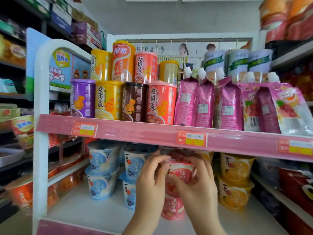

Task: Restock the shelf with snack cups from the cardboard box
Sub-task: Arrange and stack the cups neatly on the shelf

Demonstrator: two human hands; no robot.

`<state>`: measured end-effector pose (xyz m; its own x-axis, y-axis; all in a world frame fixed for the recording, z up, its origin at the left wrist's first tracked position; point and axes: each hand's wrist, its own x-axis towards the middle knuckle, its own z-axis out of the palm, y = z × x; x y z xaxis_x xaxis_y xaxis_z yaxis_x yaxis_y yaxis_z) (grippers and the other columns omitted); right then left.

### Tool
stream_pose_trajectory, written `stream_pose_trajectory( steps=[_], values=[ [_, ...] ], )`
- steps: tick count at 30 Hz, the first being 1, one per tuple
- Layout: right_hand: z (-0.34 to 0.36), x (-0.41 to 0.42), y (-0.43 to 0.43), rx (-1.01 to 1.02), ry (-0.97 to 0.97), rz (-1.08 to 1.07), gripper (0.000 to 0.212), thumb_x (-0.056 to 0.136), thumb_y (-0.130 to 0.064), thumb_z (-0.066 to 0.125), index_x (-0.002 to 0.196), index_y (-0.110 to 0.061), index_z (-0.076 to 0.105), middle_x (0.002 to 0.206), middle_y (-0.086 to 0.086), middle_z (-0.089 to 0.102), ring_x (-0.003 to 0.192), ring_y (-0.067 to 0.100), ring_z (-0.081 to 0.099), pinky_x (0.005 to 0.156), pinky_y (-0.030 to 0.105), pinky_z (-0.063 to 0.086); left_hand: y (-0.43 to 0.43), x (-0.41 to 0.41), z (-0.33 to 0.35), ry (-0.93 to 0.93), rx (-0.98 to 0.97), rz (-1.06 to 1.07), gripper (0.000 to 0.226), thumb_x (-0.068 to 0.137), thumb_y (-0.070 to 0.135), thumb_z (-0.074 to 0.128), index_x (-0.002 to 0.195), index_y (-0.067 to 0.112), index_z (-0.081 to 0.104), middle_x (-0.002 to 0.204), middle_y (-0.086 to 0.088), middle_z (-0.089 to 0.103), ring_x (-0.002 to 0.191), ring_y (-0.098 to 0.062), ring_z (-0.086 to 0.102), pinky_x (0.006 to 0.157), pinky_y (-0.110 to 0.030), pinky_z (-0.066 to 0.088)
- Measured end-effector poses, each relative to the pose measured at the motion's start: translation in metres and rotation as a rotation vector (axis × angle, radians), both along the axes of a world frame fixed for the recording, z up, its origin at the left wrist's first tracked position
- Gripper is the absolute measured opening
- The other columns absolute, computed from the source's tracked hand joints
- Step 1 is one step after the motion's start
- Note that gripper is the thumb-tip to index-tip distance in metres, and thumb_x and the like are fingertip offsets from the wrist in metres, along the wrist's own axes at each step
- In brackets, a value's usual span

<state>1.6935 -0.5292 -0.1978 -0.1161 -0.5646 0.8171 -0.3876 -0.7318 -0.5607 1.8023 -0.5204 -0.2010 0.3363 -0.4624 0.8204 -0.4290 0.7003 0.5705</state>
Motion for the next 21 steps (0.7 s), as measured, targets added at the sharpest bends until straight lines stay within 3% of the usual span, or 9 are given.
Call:
stream_pose_trajectory(
  steps=[3,5,8,11,13,15,18,21],
  values=[
    [-0.002,0.004,-0.008,0.008,0.044,-0.030,0.056,0.065,-0.018,0.083,0.099,-0.044,0.045,0.119,-0.013,0.047,0.104,0.000,0.049,0.079,0.004,0.039,-0.010,0.003,-0.004,-0.050,-0.040,0.029,0.017,0.087,0.022,0.064,0.093,0.038,0.064,0.106,0.025,0.061,0.106,0.013,0.052,0.088,-0.002,0.036],
    [-0.003,0.007,-0.012,0.010,0.063,-0.069,0.050,0.072,-0.017,0.078,0.104,-0.037,0.045,0.124,-0.010,0.045,0.104,0.006,0.049,0.073,0.005,0.035,-0.014,0.004,-0.005,-0.102,-0.020,0.011,0.020,0.087,0.023,0.064,0.097,0.039,0.061,0.106,0.024,0.061,0.105,0.008,0.054,0.091,-0.009,0.040],
    [-0.004,0.009,-0.020,0.002,0.103,-0.116,0.046,0.081,-0.015,0.069,0.120,-0.023,0.047,0.130,-0.003,0.040,0.115,0.009,0.041,0.086,0.013,0.031,-0.023,0.003,-0.009,-0.161,0.035,-0.004,0.026,0.089,0.015,0.061,0.109,0.031,0.057,0.110,0.016,0.060,0.107,-0.002,0.055,0.097,-0.020,0.042],
    [-0.013,0.010,-0.029,-0.001,0.198,-0.111,0.065,0.082,-0.012,0.068,0.137,-0.013,0.033,0.142,0.004,0.027,0.129,0.014,0.027,0.096,0.015,0.025,-0.031,0.006,-0.012,-0.128,0.060,-0.034,0.027,0.091,0.016,0.059,0.117,0.023,0.058,0.115,0.011,0.061,0.110,-0.005,0.055,0.099,-0.029,0.044],
    [-0.020,0.009,-0.035,0.019,0.254,-0.077,0.084,0.079,-0.010,0.071,0.144,-0.013,0.018,0.150,0.006,0.010,0.138,0.020,0.018,0.104,0.024,0.025,-0.034,0.007,-0.013,-0.140,0.069,-0.028,0.029,0.092,0.017,0.058,0.120,0.023,0.057,0.118,0.011,0.060,0.112,-0.004,0.054,0.100,-0.027,0.043],
    [-0.024,0.006,-0.042,0.024,0.260,-0.074,0.097,0.076,-0.010,0.076,0.146,-0.009,0.010,0.152,0.011,0.005,0.140,0.025,0.015,0.102,0.018,0.020,-0.038,0.006,-0.013,-0.159,0.070,-0.031,0.030,0.093,0.018,0.057,0.122,0.024,0.055,0.120,0.012,0.058,0.113,-0.004,0.053,0.099,-0.024,0.042],
    [-0.025,0.004,-0.047,0.016,0.230,-0.073,0.100,0.074,-0.015,0.078,0.147,-0.008,0.010,0.152,0.011,0.006,0.139,0.026,0.019,0.095,0.017,0.022,-0.040,0.004,-0.013,-0.168,0.070,-0.047,0.034,0.093,0.016,0.056,0.125,0.024,0.053,0.119,0.015,0.055,0.111,-0.002,0.051,0.095,-0.015,0.040],
    [-0.031,0.006,-0.048,-0.065,0.202,-0.080,0.097,0.075,-0.015,0.077,0.147,-0.009,0.013,0.153,0.010,0.007,0.141,0.024,0.017,0.100,0.019,0.020,-0.040,0.008,-0.022,-0.181,0.043,-0.056,0.041,0.092,0.009,0.055,0.129,0.026,0.050,0.124,0.015,0.052,0.116,-0.001,0.048,0.098,-0.016,0.039]
  ],
)
